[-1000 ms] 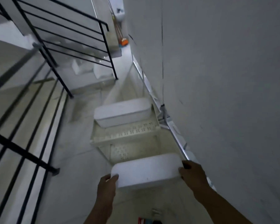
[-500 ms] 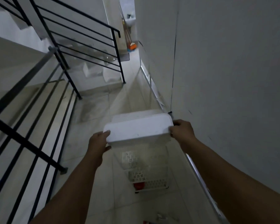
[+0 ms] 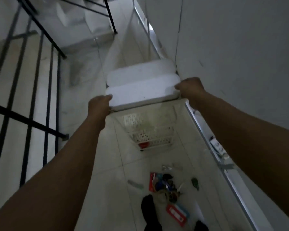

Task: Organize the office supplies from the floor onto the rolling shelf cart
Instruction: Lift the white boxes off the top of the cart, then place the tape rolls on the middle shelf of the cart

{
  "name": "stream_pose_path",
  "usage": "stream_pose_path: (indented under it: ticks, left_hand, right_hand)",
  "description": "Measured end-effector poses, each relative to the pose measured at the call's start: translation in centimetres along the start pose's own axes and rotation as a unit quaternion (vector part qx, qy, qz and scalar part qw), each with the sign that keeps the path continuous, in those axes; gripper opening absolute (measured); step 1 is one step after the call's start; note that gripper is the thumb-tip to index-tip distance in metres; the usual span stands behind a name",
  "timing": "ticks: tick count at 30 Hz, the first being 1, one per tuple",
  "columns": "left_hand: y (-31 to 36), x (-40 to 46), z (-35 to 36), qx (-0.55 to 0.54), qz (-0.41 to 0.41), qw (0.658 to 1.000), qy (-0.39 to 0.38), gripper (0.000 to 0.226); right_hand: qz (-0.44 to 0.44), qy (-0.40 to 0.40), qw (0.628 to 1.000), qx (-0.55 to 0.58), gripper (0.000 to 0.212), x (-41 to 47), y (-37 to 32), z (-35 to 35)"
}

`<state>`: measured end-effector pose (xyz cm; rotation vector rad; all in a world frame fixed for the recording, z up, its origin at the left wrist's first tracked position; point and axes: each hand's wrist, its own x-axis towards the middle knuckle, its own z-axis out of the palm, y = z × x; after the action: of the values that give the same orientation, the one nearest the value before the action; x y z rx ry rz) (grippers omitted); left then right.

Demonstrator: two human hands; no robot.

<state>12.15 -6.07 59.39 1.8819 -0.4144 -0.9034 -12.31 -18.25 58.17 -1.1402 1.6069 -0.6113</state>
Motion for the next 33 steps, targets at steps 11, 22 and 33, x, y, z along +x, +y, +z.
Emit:
stream_pose_path:
  ticks: [11, 22, 33]
  left_hand:
    - [-7.9, -4.2, 2.6, 0.022, 0.001, 0.997, 0.071, 0.038]
    - [-33.6, -5.5, 9.8, 0.101, -0.202, 0.967, -0.122, 0.037]
    - [-70.0, -2.9, 15.2, 0.168, -0.35, 0.915, -0.113, 0.036]
  right_hand:
    - [-0.011, 0.057, 0.997, 0.048, 0.023, -2.4, 7.1, -2.6]
    - [0.162, -0.019, 0.987, 0.005, 0.049, -2.0, 33.9, 0.3]
    - [0.28, -0.069, 0.954, -0.08, 0.015, 0.1, 69.2, 14.9]
